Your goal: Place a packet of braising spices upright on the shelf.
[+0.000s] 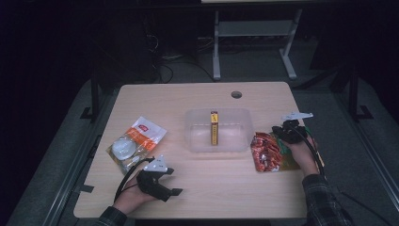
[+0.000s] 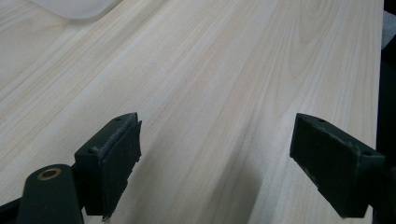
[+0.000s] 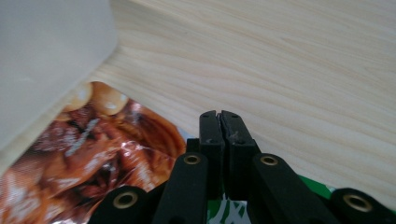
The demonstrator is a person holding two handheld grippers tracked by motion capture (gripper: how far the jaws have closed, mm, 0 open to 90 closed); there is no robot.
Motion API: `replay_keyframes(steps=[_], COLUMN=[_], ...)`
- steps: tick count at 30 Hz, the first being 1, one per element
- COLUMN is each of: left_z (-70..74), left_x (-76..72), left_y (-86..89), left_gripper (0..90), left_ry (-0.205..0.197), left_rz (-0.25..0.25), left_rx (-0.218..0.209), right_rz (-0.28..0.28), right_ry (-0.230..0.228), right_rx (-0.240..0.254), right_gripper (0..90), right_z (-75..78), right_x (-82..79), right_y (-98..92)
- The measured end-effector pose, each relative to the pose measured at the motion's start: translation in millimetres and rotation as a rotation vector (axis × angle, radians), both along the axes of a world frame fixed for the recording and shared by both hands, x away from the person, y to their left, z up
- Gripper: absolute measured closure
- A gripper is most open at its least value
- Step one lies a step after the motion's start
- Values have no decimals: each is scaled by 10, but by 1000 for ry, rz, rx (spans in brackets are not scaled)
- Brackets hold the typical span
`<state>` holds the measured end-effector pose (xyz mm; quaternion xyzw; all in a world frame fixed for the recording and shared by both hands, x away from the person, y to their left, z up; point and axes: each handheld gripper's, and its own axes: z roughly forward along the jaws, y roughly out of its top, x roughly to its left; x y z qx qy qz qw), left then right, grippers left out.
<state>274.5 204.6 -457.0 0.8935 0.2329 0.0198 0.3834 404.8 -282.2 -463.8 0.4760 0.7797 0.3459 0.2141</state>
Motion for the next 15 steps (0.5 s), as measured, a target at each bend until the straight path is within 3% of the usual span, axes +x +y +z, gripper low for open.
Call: replay_keyframes(steps=[5, 9, 15], left_z=[2, -6, -5], left_x=[0, 1, -5], left_y=[6, 6, 7], left_gripper=[157, 159, 159], left_ry=[-1, 1, 2], left_rz=[1, -1, -4], left_rx=[3, 11, 11], right_rz=[-6, 3, 8], right_ry=[4, 3, -4], right_rx=[-1, 50, 37], right_gripper=[889, 898, 900], right_z=[-99, -160, -169], right_x=[58, 50, 28], right_y=[-12, -48, -36])
